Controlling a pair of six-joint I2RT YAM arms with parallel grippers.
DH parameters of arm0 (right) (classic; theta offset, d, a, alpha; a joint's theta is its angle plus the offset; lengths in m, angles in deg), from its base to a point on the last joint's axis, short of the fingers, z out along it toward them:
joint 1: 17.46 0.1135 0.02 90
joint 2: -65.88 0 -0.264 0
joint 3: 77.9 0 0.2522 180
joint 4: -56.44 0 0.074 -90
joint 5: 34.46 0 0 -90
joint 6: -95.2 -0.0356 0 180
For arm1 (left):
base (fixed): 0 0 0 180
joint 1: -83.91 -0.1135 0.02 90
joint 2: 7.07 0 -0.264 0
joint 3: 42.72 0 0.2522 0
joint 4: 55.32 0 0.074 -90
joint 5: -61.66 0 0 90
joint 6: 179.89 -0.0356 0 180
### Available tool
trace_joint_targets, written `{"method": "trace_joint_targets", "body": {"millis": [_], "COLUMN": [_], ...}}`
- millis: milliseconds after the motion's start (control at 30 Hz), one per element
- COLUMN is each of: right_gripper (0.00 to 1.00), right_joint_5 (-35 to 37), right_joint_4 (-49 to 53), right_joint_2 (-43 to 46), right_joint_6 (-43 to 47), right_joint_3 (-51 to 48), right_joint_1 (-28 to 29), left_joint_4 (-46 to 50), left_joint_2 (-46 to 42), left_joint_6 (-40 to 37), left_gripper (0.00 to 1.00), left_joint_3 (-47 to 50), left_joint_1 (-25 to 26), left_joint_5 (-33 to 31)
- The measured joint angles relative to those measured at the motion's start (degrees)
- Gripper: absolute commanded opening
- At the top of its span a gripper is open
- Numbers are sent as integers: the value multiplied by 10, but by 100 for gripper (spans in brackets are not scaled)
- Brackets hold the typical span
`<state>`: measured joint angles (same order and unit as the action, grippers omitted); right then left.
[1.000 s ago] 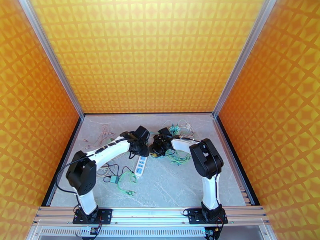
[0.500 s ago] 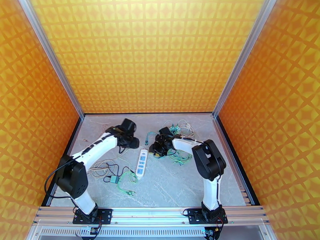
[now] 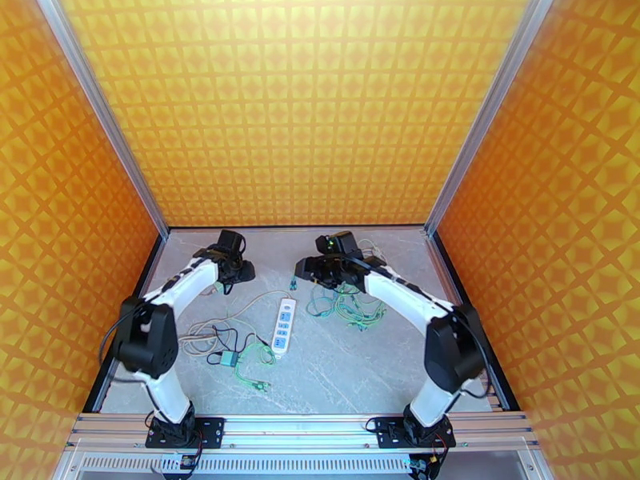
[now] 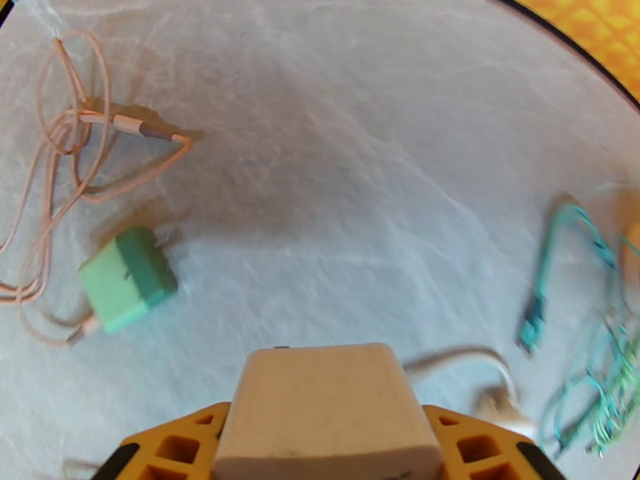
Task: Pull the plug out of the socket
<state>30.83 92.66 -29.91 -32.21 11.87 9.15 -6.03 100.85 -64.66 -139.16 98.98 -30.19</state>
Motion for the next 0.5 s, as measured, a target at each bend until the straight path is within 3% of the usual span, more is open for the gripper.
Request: {"method": "trace_joint_targets", "body": {"millis": [333, 500], "right_gripper": [97, 98], "right_joint_5": [115, 206], "right_joint_4": [8, 45], "right_joint_2": [103, 143], "right_joint_6": [15, 26], "right_joint_3": [-62, -72], "right_joint_1": [-14, -20], "left_joint_4": [-88, -112], "left_joint_2": [98, 114], "left_joint_6": [-2, -9], "left_gripper": [48, 54], "left_joint_3": [-49, -52], "left_joint_1": [0, 0], "left_joint_5": [-15, -20]}}
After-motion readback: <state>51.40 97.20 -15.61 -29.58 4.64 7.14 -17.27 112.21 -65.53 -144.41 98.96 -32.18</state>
